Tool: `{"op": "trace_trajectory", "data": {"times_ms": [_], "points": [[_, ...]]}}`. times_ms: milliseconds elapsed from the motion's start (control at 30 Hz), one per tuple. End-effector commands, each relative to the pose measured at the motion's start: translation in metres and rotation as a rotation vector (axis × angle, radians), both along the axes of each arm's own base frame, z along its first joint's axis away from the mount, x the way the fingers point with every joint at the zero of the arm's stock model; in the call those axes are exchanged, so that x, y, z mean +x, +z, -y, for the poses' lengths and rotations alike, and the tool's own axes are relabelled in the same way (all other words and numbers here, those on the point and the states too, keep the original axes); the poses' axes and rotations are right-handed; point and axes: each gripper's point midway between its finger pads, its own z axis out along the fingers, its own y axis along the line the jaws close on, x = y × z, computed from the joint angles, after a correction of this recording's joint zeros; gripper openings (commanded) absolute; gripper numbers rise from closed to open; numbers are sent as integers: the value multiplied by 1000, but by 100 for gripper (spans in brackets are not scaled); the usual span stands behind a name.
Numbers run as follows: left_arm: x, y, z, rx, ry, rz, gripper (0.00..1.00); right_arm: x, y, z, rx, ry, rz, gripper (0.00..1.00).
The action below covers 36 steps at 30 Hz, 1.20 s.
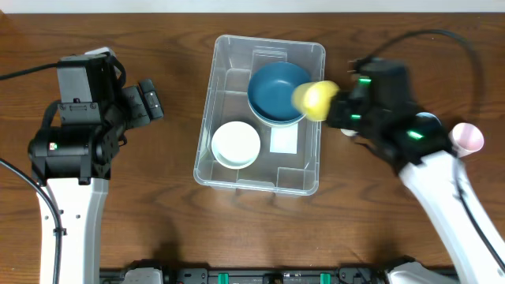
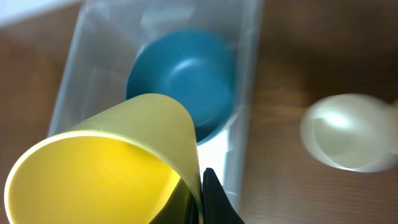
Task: Pack container
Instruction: 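Carry the yellow cup into the container beside the white bowl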
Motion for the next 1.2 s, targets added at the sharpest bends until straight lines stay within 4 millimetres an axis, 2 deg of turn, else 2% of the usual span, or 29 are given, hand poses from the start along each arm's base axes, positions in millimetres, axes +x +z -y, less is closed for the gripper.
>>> {"op": "trace_trajectory", "data": {"times_ms": [0,100,233,400,533,633,800,933,1067,1167], "points": [[0,0,-4,8,15,-3,98,0,-43,-29,-45,66,-102,1],[0,0,-4,8,15,-3,98,-8,-81,-44,-82,109,-211,1],[0,0,-4,8,15,-3,98,-15,-110,-54,-123,147,-281,1],[0,0,-4,8,15,-3,98,-18,-127,-52,-189,155,-309,1],[0,0,-4,8,15,-3,98,-18,-131,-42,-239,128,-313,1],[0,0,-4,8,15,-3,98,-11,-130,-34,-267,99,-289,1],[0,0,-4,8,15,-3,98,-4,-120,-45,-237,178,-230,1],[0,0,-4,8,15,-3,98,5,-88,-50,-212,209,-108,1],[0,0,-4,8,15,-3,98,2,-55,-49,-179,204,-33,1],[0,0,-4,8,15,-3,98,-6,-45,-44,-181,205,-29,1]]}}
